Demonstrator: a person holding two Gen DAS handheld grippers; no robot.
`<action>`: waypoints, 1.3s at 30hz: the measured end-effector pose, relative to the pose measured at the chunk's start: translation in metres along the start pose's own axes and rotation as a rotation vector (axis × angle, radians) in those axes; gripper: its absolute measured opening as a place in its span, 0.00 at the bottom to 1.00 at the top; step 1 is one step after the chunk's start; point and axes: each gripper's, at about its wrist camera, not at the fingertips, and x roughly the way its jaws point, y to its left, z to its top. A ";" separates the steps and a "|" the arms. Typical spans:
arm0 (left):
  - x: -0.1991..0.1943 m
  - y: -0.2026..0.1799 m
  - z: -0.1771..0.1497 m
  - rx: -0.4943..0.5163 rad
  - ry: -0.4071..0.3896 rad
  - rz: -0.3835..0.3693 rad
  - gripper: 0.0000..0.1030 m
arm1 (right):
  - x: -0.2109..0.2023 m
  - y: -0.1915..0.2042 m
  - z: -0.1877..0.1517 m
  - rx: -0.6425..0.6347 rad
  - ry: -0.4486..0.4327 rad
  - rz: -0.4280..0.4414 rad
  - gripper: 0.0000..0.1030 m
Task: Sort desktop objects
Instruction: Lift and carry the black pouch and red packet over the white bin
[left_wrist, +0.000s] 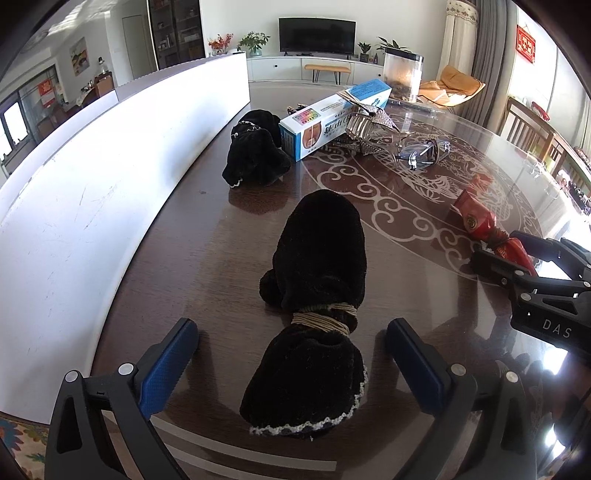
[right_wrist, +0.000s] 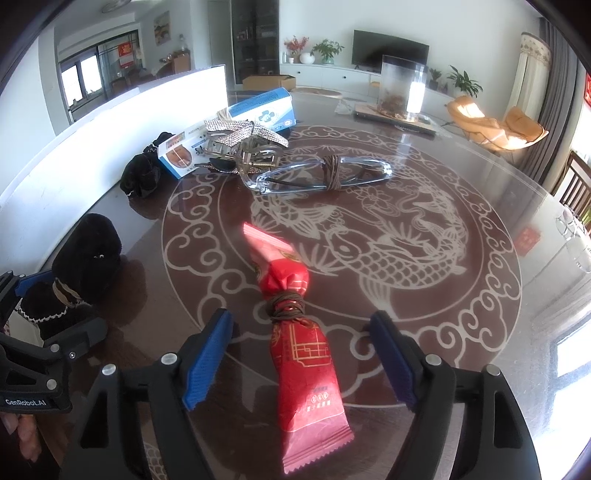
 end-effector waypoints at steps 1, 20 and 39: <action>0.000 0.000 0.000 0.000 0.000 0.000 1.00 | 0.000 0.000 0.000 0.001 0.000 0.001 0.75; 0.000 0.000 0.000 -0.001 -0.001 0.001 1.00 | 0.001 0.000 0.000 -0.002 0.004 -0.011 0.82; 0.001 0.001 0.001 -0.005 0.007 0.004 1.00 | 0.001 0.000 0.000 -0.001 0.004 -0.011 0.83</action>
